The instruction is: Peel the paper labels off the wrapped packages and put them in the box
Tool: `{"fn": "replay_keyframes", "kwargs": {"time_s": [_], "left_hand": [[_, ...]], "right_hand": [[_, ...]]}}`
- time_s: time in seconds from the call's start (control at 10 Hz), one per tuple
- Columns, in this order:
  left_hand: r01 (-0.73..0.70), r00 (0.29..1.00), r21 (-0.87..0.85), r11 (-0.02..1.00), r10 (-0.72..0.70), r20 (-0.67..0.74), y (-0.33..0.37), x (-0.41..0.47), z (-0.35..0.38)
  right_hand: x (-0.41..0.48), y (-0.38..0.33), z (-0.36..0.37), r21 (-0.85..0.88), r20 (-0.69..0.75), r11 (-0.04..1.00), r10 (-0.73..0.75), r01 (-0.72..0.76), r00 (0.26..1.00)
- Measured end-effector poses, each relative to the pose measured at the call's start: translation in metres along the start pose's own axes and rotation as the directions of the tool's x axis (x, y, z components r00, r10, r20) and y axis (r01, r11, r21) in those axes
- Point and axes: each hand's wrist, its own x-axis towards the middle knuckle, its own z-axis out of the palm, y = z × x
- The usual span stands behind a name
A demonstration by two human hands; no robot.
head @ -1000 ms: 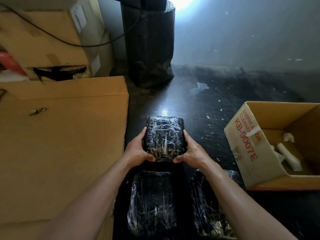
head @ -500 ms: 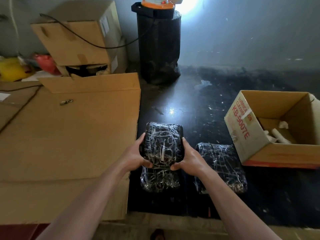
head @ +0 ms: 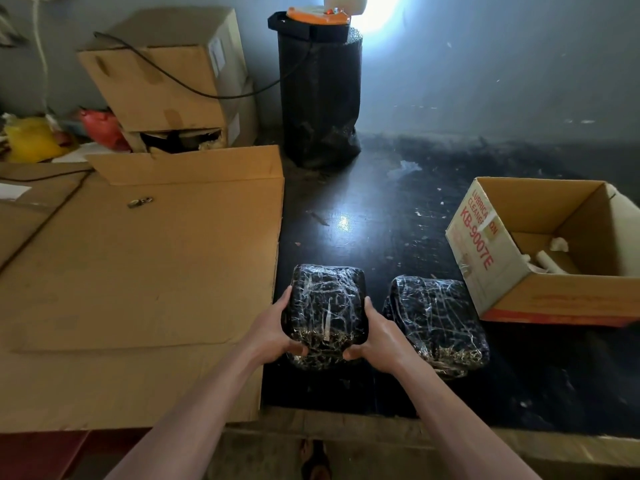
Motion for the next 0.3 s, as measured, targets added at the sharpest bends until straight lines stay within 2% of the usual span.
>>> {"fn": "replay_keyframes", "kwargs": {"time_s": [0.2,0.3], "left_hand": [[-0.022,0.997,0.027,0.999,0.024,-0.067,-0.003,-0.014,0.0],[-0.059,0.987,-0.018,0.998,0.056,-0.152,-0.022,-0.044,0.01]], "right_hand": [[-0.038,-0.01,-0.022,-0.182,-0.034,0.978,-0.106,0.099,0.994],[-0.076,-0.023,-0.062,-0.108,-0.124,0.963,-0.258,0.245,0.958]]}}
